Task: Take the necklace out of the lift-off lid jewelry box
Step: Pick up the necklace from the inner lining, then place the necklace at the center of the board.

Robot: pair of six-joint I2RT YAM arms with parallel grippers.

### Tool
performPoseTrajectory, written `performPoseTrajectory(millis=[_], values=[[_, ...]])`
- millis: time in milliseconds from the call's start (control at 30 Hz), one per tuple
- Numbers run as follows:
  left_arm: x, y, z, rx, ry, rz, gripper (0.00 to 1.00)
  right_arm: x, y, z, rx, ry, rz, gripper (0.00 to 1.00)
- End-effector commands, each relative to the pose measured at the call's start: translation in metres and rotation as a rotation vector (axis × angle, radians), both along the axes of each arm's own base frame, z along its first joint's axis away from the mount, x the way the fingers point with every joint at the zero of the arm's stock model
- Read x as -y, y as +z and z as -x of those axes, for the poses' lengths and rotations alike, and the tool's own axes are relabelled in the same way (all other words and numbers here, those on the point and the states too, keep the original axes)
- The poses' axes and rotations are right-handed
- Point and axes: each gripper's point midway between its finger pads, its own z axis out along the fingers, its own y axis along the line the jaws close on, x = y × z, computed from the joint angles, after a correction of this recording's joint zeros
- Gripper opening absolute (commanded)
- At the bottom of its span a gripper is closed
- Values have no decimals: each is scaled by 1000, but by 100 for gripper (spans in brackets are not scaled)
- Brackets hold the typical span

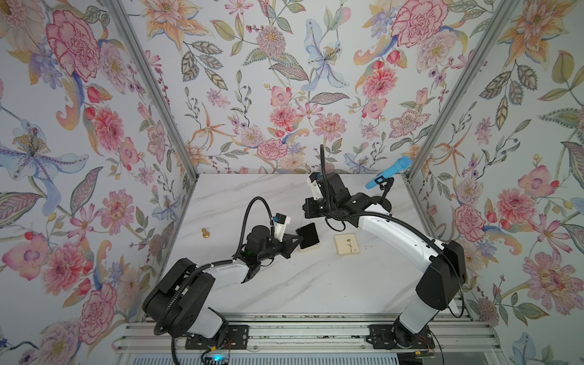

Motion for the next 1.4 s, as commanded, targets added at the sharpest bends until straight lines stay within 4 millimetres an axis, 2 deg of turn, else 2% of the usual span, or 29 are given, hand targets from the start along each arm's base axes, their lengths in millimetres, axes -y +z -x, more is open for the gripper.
performPoseTrajectory(millis=[0, 233, 433, 600, 633, 800, 1000, 1367], values=[[9, 12, 12, 48, -66, 15, 0, 4, 29, -10, 68, -29, -40, 0], [15, 23, 25, 91, -116, 24, 0, 7, 34, -24, 81, -48, -52, 0], [11, 21, 31, 90, -119, 22, 0, 8, 43, -39, 99, -57, -68, 0], [10, 18, 35, 85, -120, 21, 0, 3, 53, -43, 114, -44, -86, 0], [9, 18, 35, 86, -117, 22, 0, 14, 55, -53, 121, -70, -87, 0], [4, 18, 37, 89, -100, 19, 0, 24, 57, -67, 129, -89, -88, 0], [-3, 18, 36, 87, -61, 3, 0, 43, 51, -94, 131, -118, -76, 0], [-20, 10, 28, 62, 33, -52, 0, 65, 25, -146, 123, -147, -44, 0]])
